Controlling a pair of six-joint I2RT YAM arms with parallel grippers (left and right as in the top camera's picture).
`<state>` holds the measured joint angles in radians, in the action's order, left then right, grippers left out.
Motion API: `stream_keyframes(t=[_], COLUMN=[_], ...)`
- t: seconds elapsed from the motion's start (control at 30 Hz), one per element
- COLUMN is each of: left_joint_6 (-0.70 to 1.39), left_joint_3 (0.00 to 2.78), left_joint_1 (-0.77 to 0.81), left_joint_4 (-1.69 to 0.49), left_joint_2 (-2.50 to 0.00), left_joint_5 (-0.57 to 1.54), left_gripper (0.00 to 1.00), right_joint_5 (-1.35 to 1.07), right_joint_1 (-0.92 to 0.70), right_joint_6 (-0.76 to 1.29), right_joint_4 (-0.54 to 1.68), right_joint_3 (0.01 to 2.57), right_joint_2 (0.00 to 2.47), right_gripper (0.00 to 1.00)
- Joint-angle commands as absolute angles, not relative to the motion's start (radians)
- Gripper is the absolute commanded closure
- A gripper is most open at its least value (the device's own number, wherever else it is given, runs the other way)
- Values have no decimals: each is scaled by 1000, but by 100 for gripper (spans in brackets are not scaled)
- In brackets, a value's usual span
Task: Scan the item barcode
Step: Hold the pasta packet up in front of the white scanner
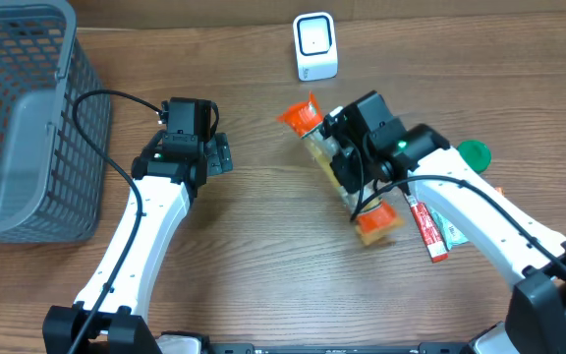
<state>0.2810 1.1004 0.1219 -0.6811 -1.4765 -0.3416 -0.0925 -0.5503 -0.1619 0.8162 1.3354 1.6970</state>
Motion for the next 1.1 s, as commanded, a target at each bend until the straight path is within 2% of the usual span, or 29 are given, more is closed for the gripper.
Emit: stream_keyframes(t=[0.0, 0.23, 0.47, 0.57, 0.83, 1.07], left_joint_6=[273, 273, 273, 273, 273, 273], left_joint_3=[1106, 1106, 1106, 1106, 1106, 1106], left_joint_1=[117, 117, 117, 117, 117, 117], left_joint_4=[-677, -677, -677, -677, -677, -677], left_joint_2=[-1485, -1485, -1485, -1485, -1485, -1485], left_joint_5=[-365, -365, -366, -366, -366, -366], left_gripper=[0, 0, 0, 0, 0, 0], right_joint_5=[33, 150, 302, 307, 523, 607], right_joint_1=[-549, -550, -550, -554, -609, -627], right_joint_6=[-215, -294, -426, -525, -847, -990], right_joint_4=[864, 1071, 1183, 1103, 747, 497], right_joint_3=[1522, 1886, 2231, 2283, 2283, 2278], right_joint_2=[1644, 1665, 1821, 1885, 2081, 2245], right_gripper=[97, 97, 97, 97, 97, 96])
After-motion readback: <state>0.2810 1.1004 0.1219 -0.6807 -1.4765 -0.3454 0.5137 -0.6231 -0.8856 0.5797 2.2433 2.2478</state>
